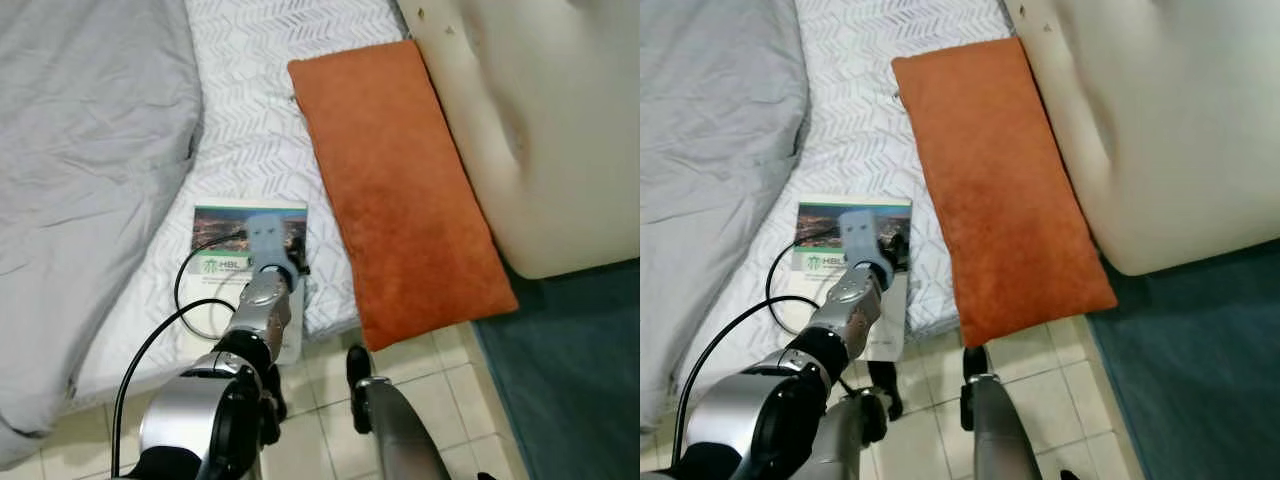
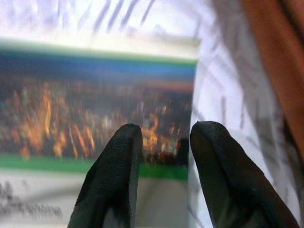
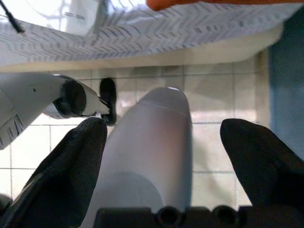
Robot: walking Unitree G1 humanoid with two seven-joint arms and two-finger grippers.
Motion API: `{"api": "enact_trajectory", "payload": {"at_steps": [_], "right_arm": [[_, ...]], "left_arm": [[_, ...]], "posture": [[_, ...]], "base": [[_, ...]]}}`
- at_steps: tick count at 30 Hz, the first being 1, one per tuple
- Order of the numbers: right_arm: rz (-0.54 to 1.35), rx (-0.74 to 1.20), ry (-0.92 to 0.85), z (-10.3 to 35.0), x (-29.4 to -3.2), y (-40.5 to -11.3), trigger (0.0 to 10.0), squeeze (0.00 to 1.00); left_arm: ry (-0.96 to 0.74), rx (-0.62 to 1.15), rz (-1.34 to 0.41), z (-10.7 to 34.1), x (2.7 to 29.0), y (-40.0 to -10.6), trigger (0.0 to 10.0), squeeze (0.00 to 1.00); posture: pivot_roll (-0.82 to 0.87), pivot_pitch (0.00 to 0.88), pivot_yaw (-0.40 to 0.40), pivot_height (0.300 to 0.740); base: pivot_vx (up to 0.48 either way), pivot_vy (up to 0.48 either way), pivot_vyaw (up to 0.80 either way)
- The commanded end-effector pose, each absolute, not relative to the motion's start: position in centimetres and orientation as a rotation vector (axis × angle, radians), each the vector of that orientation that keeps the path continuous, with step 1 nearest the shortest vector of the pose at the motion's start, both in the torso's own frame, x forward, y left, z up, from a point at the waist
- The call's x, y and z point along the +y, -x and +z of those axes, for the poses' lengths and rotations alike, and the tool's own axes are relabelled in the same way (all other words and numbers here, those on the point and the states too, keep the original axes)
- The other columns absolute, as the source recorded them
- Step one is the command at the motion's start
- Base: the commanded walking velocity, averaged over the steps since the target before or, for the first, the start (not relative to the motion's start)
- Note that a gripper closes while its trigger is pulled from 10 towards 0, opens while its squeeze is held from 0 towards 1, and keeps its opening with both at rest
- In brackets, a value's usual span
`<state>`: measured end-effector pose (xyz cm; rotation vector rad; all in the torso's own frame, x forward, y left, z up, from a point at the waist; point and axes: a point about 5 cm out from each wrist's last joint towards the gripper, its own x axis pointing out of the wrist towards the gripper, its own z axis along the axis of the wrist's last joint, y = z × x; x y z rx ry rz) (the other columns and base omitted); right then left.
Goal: Clean up the room
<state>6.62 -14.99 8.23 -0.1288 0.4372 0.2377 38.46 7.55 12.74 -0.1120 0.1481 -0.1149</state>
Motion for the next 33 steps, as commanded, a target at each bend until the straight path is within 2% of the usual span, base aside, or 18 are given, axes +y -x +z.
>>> {"api": "enact_trajectory", "payload": {"at_steps": [1,2,3,5,8,11,15,20,22,25,33], "right_arm": [[0.231,0.51,0.122,7.1,-15.2,-5.8,10.0,0.0],[0.231,0.501,0.12,6.9,-15.2,-6.2,10.0,0.0],[0.235,0.479,0.116,6.8,-15.1,-7.2,10.0,0.0],[0.237,0.472,0.114,6.8,-15.2,-7.5,10.0,0.0],[0.25,0.474,0.111,6.3,-15.3,-7.9,10.0,0.0],[0.265,0.482,0.105,5.7,-15.2,-8.1,10.0,0.0],[0.278,0.48,0.1,5.4,-15.1,-8.6,10.0,0.0],[0.299,0.463,0.095,4.8,-14.8,-9.9,10.0,0.0],[0.303,0.449,0.096,4.7,-14.7,-10.6,10.0,0.0],[0.303,0.442,0.099,4.7,-14.8,-11.0,10.0,0.0],[0.306,0.437,0.105,4.6,-14.8,-11.2,10.0,0.0]], "left_arm": [[0.063,0.173,-0.15,11.1,7.3,-37.6,10.0,0.0],[0.078,0.145,-0.168,11.0,7.4,-37.4,10.0,0.0],[-0.005,0.001,-0.226,10.4,9.2,-36.0,10.0,0.0],[-0.025,-0.033,-0.244,10.0,9.9,-35.2,10.0,0.0],[-0.023,0.023,-0.253,7.5,11.7,-31.5,10.0,0.0],[-0.049,0.046,-0.221,7.0,13.1,-27.2,10.0,0.0],[-0.048,0.072,-0.106,7.5,14.9,-25.2,10.0,0.0],[0.003,0.372,0.045,3.1,17.3,-21.6,10.0,0.0],[-0.004,0.59,0.152,-0.7,18.8,-20.4,10.0,0.0],[-0.03,0.674,0.181,-2.4,19.4,-20.0,10.0,0.0],[-0.119,0.685,0.149,-3.4,18.7,-22.1,10.0,0.0]], "posture": [[-0.42,0.598,0.038,0.74],[-0.4,0.588,0.042,0.74],[-0.36,0.573,0.045,0.74],[-0.36,0.571,0.048,0.74],[-0.3,0.56,0.055,0.74],[-0.26,0.555,0.049,0.74],[-0.23,0.542,0.048,0.74],[-0.21,0.531,0.051,0.74],[-0.22,0.521,0.047,0.74],[-0.23,0.522,0.046,0.74],[-0.26,0.524,0.032,0.74]], "base": [[0.0,0.0,0.0],[0.0,0.0,0.0],[0.0,0.0,0.0],[0.0,0.0,0.0],[0.0,0.0,0.0],[0.0,0.0,0.0],[0.0,0.0,0.0],[0.0,0.0,0.0],[0.0,0.0,0.0],[0.0,0.0,0.0],[0.0,0.0,0.0]]}}
